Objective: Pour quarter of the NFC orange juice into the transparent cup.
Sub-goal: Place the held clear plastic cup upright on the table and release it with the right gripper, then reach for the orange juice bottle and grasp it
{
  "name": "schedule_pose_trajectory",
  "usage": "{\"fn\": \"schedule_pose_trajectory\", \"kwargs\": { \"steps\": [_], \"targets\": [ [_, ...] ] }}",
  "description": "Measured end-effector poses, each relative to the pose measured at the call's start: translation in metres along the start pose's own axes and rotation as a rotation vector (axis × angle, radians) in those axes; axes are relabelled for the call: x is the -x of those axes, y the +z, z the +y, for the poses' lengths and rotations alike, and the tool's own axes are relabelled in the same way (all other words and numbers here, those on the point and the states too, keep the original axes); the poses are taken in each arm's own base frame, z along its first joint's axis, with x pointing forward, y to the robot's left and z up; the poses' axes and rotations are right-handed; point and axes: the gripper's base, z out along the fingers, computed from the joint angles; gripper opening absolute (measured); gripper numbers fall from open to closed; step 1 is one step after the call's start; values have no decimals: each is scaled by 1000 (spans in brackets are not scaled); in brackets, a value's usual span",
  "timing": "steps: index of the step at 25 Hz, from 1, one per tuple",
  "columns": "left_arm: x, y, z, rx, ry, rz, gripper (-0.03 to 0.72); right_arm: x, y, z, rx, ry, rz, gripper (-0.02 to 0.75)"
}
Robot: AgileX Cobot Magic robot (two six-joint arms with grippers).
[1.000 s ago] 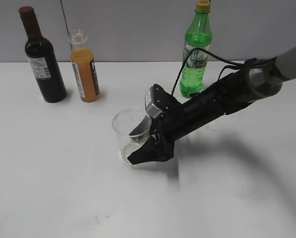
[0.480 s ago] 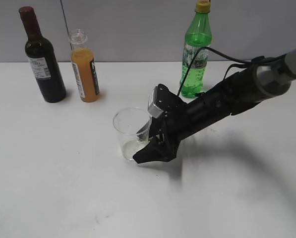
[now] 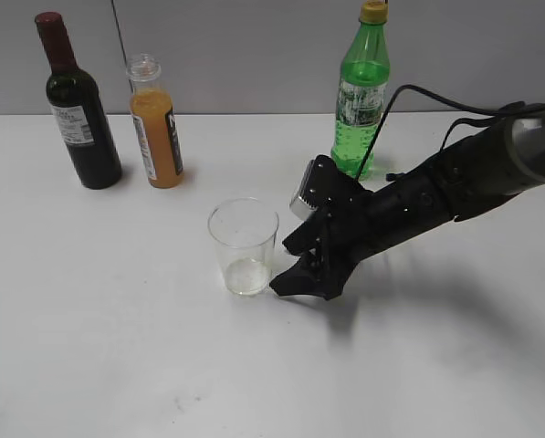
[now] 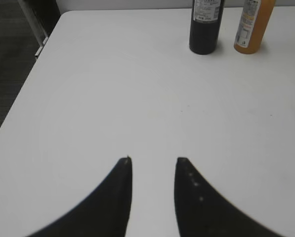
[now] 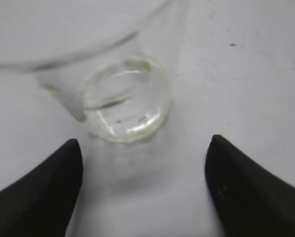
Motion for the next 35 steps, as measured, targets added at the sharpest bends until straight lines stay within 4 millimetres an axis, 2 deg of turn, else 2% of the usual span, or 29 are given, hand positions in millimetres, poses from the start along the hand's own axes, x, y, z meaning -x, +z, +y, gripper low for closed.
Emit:
{"fn": "schedule_pose_trajectory", "kwargs": {
  "steps": [7,11,18,24,27,30,32,34,35],
  "targets": [
    [0,0,0,0,0,0,234,-5,-26,4,-214,36,128,594],
    [0,0,0,0,0,0,234,-6,-49,2,-411,36,211,592],
    [0,0,0,0,0,0,234,9,-107,-17,-914,102,295,592],
    [0,0,0,0,0,0,234,6,-162,-22,-1389,241,438,592],
    [0,0,0,0,0,0,234,-2,-186,-18,-1645,401,492,592],
    [0,0,0,0,0,0,234,-10,-207,-17,-1754,665,503,592],
    [0,0,0,0,0,0,234,-16,-220,-22,-1716,894,482,592],
    [0,0,0,0,0,0,234,-26,-229,-30,-1551,1184,408,592],
    [0,0,0,0,0,0,234,-26,-235,-34,-1449,1270,370,591]
  ]
}}
